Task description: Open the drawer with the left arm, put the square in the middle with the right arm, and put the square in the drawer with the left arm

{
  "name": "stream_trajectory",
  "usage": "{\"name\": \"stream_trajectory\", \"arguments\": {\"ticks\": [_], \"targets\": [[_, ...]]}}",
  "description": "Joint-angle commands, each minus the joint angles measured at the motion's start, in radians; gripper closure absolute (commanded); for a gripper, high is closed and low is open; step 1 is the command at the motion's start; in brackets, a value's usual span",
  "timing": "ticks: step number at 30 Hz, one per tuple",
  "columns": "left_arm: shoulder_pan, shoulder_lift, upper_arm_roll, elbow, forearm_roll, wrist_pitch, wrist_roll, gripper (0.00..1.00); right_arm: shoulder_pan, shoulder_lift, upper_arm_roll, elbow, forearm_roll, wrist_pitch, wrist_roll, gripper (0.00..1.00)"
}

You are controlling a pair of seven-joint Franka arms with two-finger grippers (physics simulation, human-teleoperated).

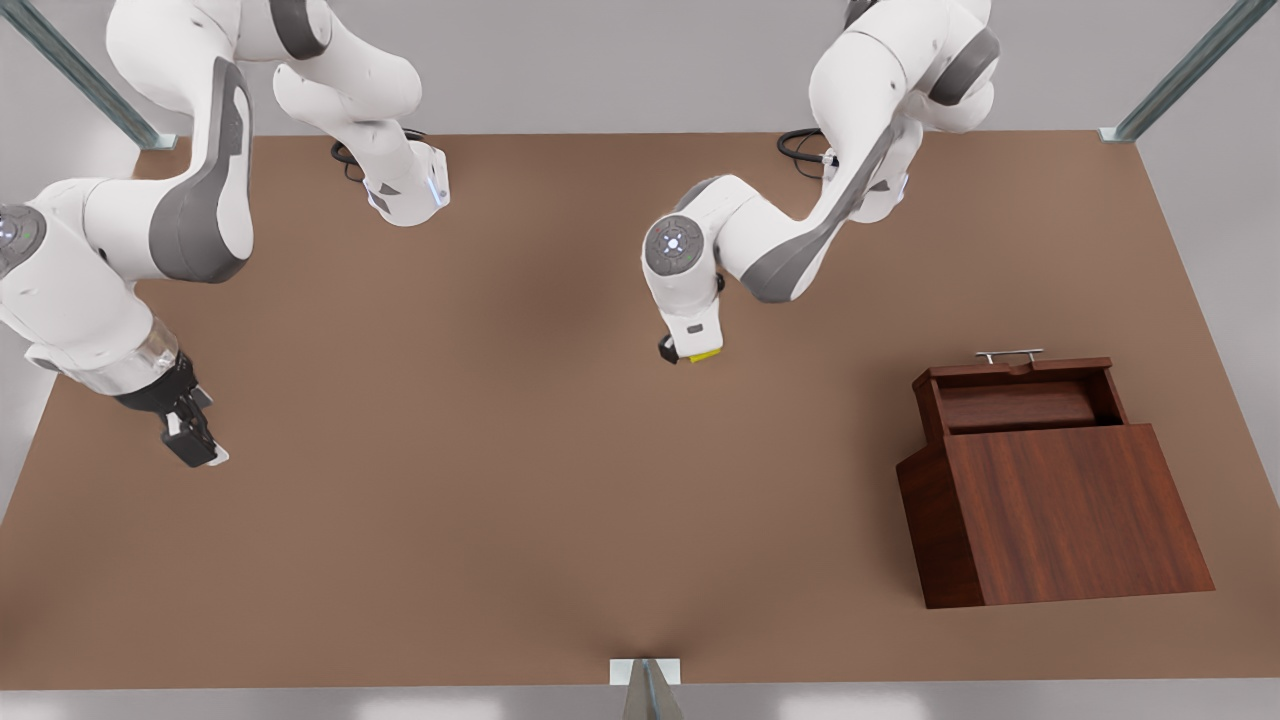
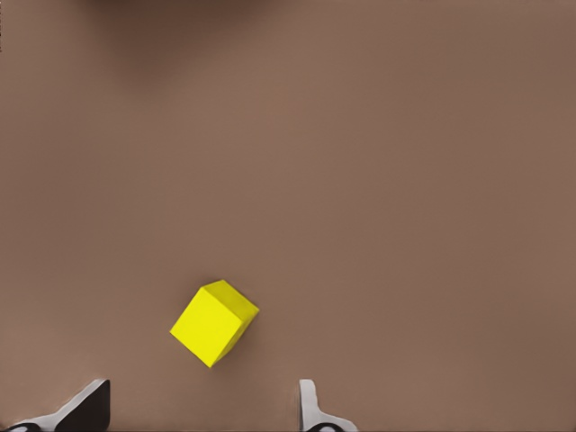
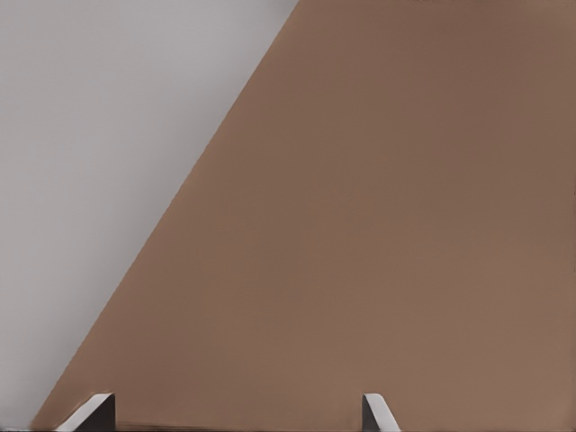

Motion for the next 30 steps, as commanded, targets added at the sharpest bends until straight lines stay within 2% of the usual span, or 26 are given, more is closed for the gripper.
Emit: {"name": "stream_trajectory", "arguments": {"ticks": [1, 3, 8, 13, 21, 30], "targets": [[0.002, -0.011, 0.003, -0.082, 0.0, 0.303, -1.104, 0.0, -0.003, 0.025, 0.004, 0.024, -0.01, -0.125, -0.875, 0.0], [0.002, -0.037, 0.005, -0.18, 0.002, 0.407, -1.207, 0.0, -0.004, 0.028, 0.007, 0.052, -0.004, -0.123, -0.876, 0.0], [0.004, -0.085, 0.014, -0.307, 0.0, 0.556, -1.437, 0.0, -0.023, 0.034, 0.031, 0.044, -0.003, -0.121, -0.889, 0.0], [-0.011, -0.096, 0.014, -0.422, 0.0, 0.578, -1.601, 0.0, -0.017, 0.036, 0.033, 0.043, -0.012, -0.092, -0.882, 0.0], [-0.031, -0.119, 0.016, -0.576, -0.023, 0.628, -1.65, 0.0, -0.018, 0.037, 0.036, 0.041, -0.013, -0.08, -0.884, 0.0], [-0.033, -0.094, 0.014, -0.611, 0.013, 0.683, -1.635, 0.0, -0.018, 0.037, 0.036, 0.041, -0.01, -0.068, -0.886, 0.0]]}}
